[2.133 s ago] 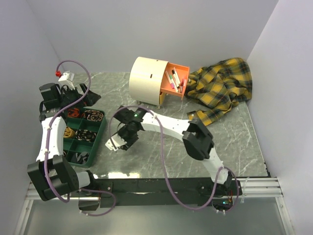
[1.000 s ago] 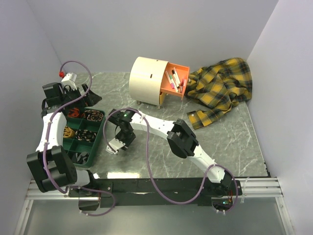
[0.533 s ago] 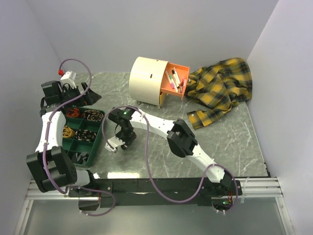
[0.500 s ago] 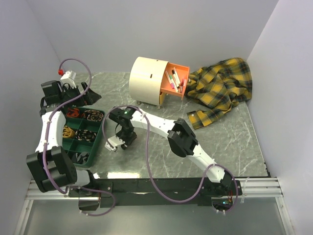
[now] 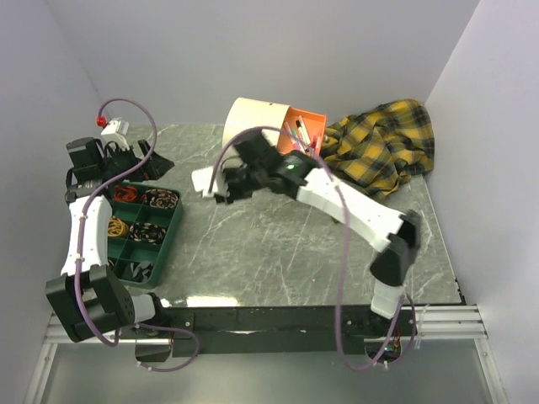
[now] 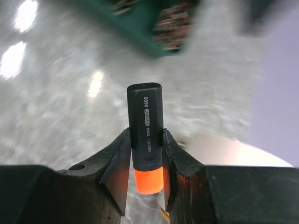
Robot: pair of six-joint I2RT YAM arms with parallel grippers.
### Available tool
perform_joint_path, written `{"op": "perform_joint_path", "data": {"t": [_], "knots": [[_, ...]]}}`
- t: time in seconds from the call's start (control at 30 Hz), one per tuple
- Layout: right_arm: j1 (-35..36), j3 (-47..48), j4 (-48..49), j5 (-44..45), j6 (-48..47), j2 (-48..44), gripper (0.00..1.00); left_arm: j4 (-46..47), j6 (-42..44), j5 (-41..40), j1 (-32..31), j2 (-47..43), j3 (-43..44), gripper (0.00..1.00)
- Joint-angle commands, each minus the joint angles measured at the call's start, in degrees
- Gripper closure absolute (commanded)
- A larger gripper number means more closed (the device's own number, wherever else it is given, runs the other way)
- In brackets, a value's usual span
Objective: Sort the stationery into containers
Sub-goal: Pick up the pen from the center of the board, then place the pen in the drawer.
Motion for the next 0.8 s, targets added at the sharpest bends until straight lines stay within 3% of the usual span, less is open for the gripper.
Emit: {"op": "perform_joint_path", "data": {"t": [0.0,0.37,0.57,0.77], "knots": [[-5.1,-1.5,14.0,6.4,14.7,-5.9,1.00,3.3,-1.2,-1.2,-1.3,-2.4,0.2,0.01],[-24.1,4.9,17.2,11.0,26.6,-4.0,1.00,-3.5,6.6,-5.4,-5.1,4.8,9.3,0.01],[-27.6,9.7,15.2,12.1,26.7,0.8,1.00,-0.8,5.2,-5.3,-6.5,12.1,14.8,0.01],[-31.6,17.5,10.8,13.4,39.7,8.2,1.00,0.2,2.2,-2.2,-7.6,22.1,22.4,0.01]]}}
